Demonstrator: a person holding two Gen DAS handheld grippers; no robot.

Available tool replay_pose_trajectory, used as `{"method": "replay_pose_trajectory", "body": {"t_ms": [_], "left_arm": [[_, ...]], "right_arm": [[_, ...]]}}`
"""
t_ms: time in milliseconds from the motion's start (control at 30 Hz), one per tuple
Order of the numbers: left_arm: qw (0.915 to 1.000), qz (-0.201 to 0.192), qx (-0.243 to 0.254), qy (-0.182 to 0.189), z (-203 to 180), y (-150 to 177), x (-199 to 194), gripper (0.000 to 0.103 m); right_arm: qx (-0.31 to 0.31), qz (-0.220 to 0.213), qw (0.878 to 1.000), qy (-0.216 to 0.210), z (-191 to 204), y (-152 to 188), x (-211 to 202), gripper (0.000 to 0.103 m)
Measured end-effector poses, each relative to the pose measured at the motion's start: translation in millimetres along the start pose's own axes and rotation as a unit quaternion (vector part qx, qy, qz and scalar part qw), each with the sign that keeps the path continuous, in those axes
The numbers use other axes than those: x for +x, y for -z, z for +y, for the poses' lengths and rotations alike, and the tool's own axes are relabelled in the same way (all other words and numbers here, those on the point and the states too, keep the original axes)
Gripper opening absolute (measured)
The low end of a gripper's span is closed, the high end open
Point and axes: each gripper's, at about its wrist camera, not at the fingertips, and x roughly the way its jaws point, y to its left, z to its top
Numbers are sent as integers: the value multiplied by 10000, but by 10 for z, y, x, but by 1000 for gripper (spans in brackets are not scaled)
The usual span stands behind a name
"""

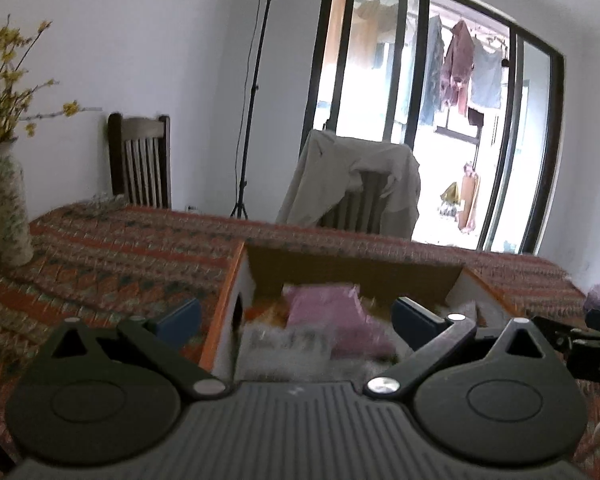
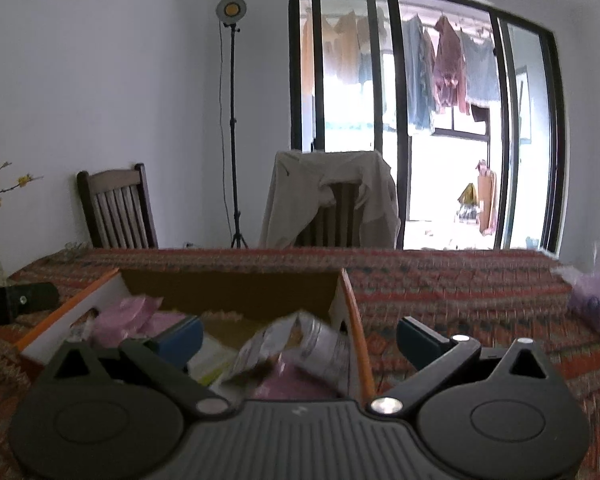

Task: Organize snacks
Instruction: 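Withdraw both grippers from the box toward the remaining packets, then grasp a white wrapper packet with the right gripper while the left grasps a tan biscuit packet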

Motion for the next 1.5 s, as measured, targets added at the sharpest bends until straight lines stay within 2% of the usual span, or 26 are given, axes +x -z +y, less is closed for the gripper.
{"method": "replay_pose_trajectory", "body": {"t_ms": [367,667,933,1133,1400,1500], "left_arm": [[9983,583,-6,-4,292,459,-313,103],[9966,827,-35,12,467,752,-422,103],[9976,666,-115,120,500,803,-482,103],[9978,598,-171,229,513,798,-496,103],[9970,660,-308,264,550,795,-480,103],[9969,666,-321,256,553,796,-476,103]], "right_arm": [[-136,600,9979,-179,216,439,-327,103],[-80,1063,9941,-190,308,672,-500,103],[-118,1262,9916,-250,398,715,-538,103],[-93,1487,9885,-268,526,736,-379,103],[-171,1804,9831,268,684,769,-68,103],[-232,1814,9827,285,679,798,-89,103]]}}
